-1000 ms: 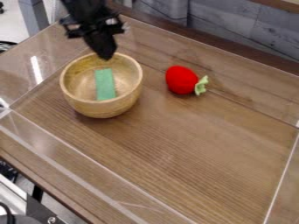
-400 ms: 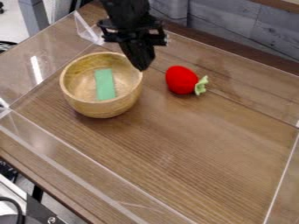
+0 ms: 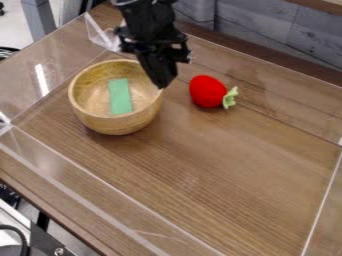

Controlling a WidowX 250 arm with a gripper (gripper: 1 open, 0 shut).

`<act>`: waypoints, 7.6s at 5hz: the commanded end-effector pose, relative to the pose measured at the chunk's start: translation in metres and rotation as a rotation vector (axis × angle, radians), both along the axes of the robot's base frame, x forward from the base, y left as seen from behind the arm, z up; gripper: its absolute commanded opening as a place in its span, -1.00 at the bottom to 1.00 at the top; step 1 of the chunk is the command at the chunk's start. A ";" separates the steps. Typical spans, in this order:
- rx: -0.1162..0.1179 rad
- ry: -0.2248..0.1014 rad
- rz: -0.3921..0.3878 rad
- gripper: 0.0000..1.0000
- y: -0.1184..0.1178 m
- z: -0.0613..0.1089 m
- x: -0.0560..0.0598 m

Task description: Remove the green stick from the brown bowl and put it on the table

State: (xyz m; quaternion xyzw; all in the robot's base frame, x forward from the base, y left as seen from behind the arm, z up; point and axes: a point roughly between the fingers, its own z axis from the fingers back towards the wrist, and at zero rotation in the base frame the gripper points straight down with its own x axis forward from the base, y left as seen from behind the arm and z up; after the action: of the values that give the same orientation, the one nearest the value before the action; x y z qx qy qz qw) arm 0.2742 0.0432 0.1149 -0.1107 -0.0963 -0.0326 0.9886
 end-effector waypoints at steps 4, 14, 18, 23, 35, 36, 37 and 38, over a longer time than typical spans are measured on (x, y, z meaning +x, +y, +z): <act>0.064 0.026 -0.061 -1.00 0.014 -0.012 0.008; 0.104 -0.034 -0.367 -1.00 0.001 -0.043 0.032; 0.078 0.006 -0.518 -1.00 -0.066 -0.082 0.009; 0.066 0.014 -0.698 -1.00 -0.063 -0.069 0.007; 0.045 0.018 -0.634 1.00 0.017 0.007 -0.016; 0.055 0.033 -0.542 1.00 0.040 0.008 -0.013; 0.058 0.050 -0.490 1.00 0.050 0.006 -0.007; 0.064 0.061 -0.521 1.00 0.059 0.006 -0.007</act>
State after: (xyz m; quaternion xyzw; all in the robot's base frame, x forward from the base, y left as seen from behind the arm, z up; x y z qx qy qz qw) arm 0.2614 0.0974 0.1077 -0.1187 -0.0152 -0.2820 0.9519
